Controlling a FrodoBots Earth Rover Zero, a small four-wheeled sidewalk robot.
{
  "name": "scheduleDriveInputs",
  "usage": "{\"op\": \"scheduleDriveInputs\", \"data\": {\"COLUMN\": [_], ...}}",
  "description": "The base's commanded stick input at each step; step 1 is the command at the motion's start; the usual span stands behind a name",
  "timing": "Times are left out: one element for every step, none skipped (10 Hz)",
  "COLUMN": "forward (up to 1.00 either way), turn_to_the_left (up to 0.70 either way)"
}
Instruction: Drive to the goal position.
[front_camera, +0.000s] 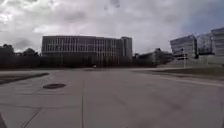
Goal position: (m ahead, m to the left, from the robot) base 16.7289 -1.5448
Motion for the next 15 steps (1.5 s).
{"op": "scheduleDriveInputs", "data": {"forward": [0.7, 0.7, 0.7, 0.7, 0.7, 0.7, 0.7, 0.7, 0.7, 0.7, 0.7, 0.7, 0.7, 0.7, 0.7], "turn_to_the_left": [0.0, 0.0, 0.0, 0.0, 0.0, 0.0, 0.0, 0.0, 0.0, 0.0, 0.0, 0.0, 0.0, 0.0, 0.0]}}
